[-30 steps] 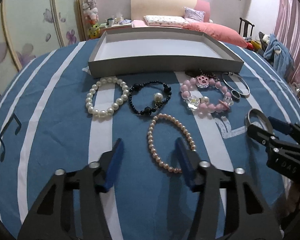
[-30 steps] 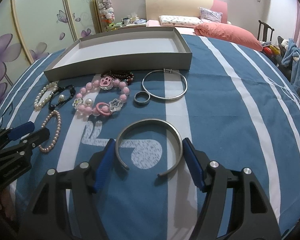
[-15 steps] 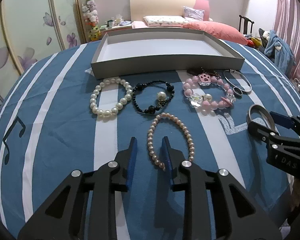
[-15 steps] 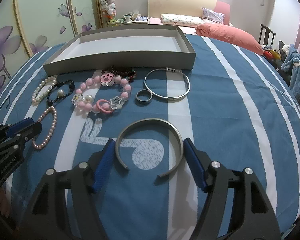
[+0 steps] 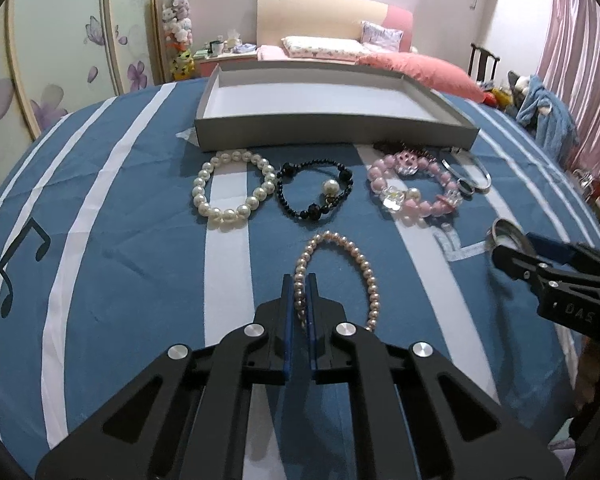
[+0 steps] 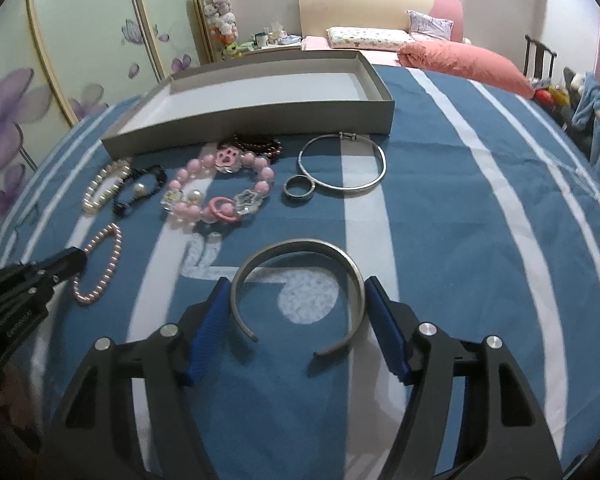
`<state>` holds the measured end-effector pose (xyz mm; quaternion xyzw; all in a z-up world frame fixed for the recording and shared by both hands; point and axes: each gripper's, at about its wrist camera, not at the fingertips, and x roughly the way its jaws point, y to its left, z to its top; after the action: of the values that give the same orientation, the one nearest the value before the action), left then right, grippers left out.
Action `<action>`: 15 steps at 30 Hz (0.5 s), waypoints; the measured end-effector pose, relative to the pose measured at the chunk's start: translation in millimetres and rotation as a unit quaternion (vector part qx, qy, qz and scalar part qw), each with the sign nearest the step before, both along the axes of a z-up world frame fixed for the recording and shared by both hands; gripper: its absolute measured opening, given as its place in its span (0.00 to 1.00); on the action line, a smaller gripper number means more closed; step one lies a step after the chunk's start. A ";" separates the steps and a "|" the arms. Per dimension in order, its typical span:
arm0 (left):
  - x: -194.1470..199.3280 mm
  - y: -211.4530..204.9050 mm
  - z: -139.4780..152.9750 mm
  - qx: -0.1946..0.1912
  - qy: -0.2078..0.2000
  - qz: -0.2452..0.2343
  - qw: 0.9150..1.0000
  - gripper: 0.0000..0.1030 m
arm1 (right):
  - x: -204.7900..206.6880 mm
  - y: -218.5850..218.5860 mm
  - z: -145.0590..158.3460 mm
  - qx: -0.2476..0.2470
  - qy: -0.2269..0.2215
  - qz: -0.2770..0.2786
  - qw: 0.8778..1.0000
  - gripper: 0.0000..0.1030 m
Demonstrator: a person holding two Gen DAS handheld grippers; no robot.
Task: Organize jewelry
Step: 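Grasp the silver cuff bangle with the right tool while the left tool grasps the pink pearl bracelet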
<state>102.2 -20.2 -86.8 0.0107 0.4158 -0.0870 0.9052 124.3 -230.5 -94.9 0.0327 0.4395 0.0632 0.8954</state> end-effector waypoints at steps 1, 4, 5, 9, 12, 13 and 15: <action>-2.4 1.6 2.9 -0.005 -0.007 -0.001 1.000 0.06 | -1.2 0.3 0.6 0.004 -0.003 0.000 1.000 0.63; -8.2 3.9 11.2 -0.020 -0.025 -0.001 1.000 0.06 | -5.4 1.8 5.0 0.022 -0.014 0.002 1.000 0.63; -9.4 4.7 14.3 -0.025 -0.030 -0.001 0.999 0.06 | -7.2 2.6 6.6 0.028 -0.018 0.003 0.999 0.63; -16.4 6.6 28.4 -0.043 -0.062 0.001 0.997 0.06 | -12.8 4.7 16.3 0.052 -0.042 0.005 0.998 0.63; -20.8 6.5 38.7 -0.046 -0.087 0.004 0.995 0.06 | -16.6 7.9 23.7 0.058 -0.063 0.003 0.996 0.63; -22.2 5.6 41.7 -0.046 -0.096 0.005 0.994 0.06 | -17.7 9.2 26.4 0.059 -0.070 0.002 0.996 0.63; -26.0 4.4 48.1 -0.045 -0.115 0.007 0.992 0.06 | -20.0 11.6 32.0 0.062 -0.086 0.000 0.994 0.63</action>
<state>76.2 -15.8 -38.6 -0.0229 0.3044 -0.0972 0.9473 104.3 -218.9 -62.8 0.0823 0.3565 0.0929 0.9260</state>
